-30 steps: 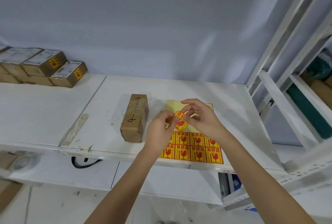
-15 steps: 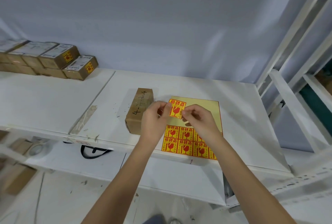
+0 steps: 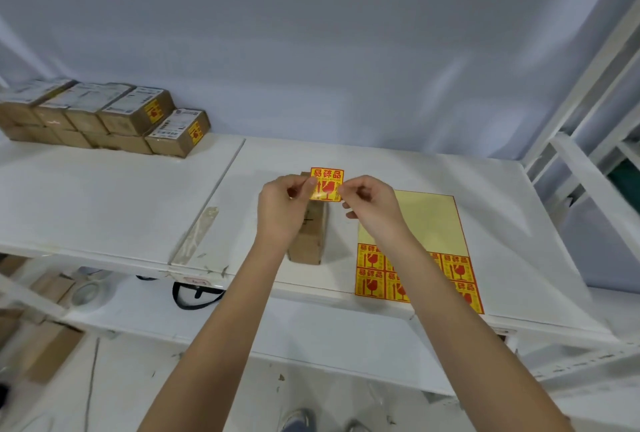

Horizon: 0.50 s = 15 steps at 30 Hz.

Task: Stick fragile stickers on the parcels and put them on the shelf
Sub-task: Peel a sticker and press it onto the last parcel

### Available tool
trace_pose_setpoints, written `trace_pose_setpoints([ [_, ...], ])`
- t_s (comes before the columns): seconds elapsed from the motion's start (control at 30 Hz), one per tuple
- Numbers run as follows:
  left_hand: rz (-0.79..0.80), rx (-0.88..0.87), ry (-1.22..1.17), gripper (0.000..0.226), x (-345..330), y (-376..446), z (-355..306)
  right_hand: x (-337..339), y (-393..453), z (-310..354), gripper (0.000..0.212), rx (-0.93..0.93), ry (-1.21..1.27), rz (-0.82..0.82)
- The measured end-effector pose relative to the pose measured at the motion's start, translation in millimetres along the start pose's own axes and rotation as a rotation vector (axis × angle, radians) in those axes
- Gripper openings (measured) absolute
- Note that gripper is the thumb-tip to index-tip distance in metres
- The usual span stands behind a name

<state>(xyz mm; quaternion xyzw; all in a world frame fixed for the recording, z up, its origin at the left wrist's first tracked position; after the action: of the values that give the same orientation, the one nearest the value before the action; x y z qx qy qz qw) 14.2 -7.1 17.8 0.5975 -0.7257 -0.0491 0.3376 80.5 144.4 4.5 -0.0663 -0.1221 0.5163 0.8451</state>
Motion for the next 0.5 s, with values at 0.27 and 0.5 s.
trace_pose_setpoints([
  [0.27,0.166,0.088,-0.049,0.032,0.1,32.5,36.2,-22.4,23.3,5.8,0.020,-0.139,-0.061,-0.139],
  [0.5,0.259,0.016,-0.096,0.020,-4.2,33.0,55.1,-30.7,17.9,0.1,0.010,-0.083,-0.175,-0.165],
])
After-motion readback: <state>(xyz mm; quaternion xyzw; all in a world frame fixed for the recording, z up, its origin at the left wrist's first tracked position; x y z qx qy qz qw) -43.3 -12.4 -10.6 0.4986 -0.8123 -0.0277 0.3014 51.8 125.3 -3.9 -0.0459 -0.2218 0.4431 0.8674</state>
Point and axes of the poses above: each hand's wrist, its own y-axis towards the middle knuckle, its own x-axis out of the back of the hand, z = x × y, the point moved 8 cm from there along y, towards the middle knuckle, and after that the axes turned 15 degrees about -x, right-handed, at the moved point
